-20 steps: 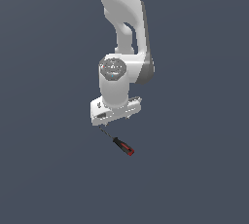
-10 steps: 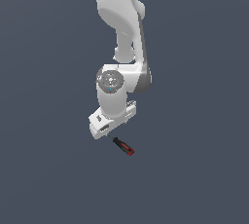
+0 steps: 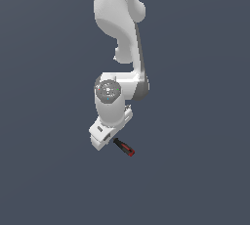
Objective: Pick up the object and move it to a goal position.
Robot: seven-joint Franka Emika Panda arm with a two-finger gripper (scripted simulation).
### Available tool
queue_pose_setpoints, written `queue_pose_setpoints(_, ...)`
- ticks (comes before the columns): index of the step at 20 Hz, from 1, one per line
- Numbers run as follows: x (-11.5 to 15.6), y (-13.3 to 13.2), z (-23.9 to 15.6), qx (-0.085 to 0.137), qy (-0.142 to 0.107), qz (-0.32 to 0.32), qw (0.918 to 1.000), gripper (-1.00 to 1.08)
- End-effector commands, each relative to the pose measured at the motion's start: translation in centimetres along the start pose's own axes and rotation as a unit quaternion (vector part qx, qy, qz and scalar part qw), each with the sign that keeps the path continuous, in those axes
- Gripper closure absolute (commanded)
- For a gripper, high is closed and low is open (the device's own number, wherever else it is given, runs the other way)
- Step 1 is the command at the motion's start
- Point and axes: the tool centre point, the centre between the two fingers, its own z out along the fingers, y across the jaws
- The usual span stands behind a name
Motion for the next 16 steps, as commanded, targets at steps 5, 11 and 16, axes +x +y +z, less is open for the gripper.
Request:
queue_pose_setpoints(5, 0.2, 0.6, 0.7, -0.001, 0.003, -0.038, 0.9993, -0.92)
queue_pose_setpoints(11, 0.3, 0.7, 0.8, -0.001, 0.003, -0.044, 0.999, -0.92)
queue_pose_setpoints(16, 0.2, 0.7, 1.8, -0.001, 0.003, -0.044, 0.999, -0.92)
